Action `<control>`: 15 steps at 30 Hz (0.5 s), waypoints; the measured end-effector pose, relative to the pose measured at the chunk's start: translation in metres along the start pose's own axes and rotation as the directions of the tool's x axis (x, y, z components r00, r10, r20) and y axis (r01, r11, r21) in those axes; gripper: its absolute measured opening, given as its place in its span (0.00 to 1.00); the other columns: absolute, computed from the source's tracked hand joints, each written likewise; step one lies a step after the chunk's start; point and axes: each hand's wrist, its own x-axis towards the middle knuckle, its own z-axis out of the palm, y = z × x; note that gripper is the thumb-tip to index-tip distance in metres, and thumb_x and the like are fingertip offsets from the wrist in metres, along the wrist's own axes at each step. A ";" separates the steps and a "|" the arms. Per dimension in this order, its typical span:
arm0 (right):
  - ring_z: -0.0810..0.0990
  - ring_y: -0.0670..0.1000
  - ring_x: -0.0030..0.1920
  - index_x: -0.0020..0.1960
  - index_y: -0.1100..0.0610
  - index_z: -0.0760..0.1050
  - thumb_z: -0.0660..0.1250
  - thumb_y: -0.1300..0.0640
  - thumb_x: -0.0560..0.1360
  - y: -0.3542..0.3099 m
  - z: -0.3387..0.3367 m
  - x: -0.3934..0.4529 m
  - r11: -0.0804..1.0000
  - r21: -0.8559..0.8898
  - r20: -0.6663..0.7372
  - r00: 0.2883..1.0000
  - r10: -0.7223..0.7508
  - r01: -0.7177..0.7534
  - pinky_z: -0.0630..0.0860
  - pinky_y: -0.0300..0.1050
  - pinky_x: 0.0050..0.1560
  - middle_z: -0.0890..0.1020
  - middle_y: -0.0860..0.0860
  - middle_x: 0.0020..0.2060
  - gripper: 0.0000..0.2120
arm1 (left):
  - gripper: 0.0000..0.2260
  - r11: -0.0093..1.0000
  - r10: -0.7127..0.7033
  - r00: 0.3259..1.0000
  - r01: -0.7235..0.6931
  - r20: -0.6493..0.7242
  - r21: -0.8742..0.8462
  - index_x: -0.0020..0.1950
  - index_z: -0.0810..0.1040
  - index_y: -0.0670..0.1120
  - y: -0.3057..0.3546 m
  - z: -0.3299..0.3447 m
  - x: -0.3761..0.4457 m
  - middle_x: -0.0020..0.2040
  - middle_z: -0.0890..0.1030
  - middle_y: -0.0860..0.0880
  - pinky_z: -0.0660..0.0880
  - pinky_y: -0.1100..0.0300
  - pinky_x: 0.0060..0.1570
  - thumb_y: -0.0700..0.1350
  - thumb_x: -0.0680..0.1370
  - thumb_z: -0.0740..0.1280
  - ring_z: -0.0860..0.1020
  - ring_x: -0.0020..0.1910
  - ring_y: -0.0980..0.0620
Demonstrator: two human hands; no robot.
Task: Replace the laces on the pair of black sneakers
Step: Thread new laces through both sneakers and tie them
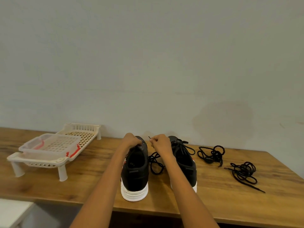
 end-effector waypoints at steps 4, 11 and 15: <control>0.81 0.57 0.42 0.46 0.64 0.82 0.64 0.58 0.78 -0.001 0.009 0.002 0.991 -0.117 0.050 0.997 -0.053 0.059 0.76 0.47 0.43 0.84 0.59 0.39 0.12 | 0.09 0.974 -0.110 0.993 0.115 0.038 -0.195 0.36 0.74 0.40 -0.008 -0.001 -0.002 0.34 0.72 0.44 0.69 0.60 0.32 0.42 0.74 0.69 0.71 0.32 0.49; 0.80 0.62 0.41 0.50 0.65 0.81 0.61 0.67 0.75 -0.008 0.018 0.004 0.938 -0.338 0.065 0.996 -0.061 0.080 0.75 0.52 0.37 0.82 0.63 0.41 0.11 | 0.12 0.967 -0.117 0.992 0.125 0.047 -0.222 0.34 0.74 0.42 -0.011 -0.004 0.000 0.33 0.72 0.44 0.69 0.61 0.31 0.46 0.74 0.70 0.71 0.31 0.49; 0.81 0.59 0.43 0.52 0.64 0.81 0.59 0.67 0.77 -0.007 0.021 0.004 0.895 -0.433 0.061 0.994 -0.091 0.108 0.78 0.51 0.40 0.83 0.60 0.45 0.12 | 0.13 0.974 -0.101 0.994 0.109 0.050 -0.199 0.34 0.74 0.42 -0.010 -0.005 0.001 0.32 0.74 0.45 0.70 0.60 0.36 0.46 0.75 0.69 0.72 0.32 0.50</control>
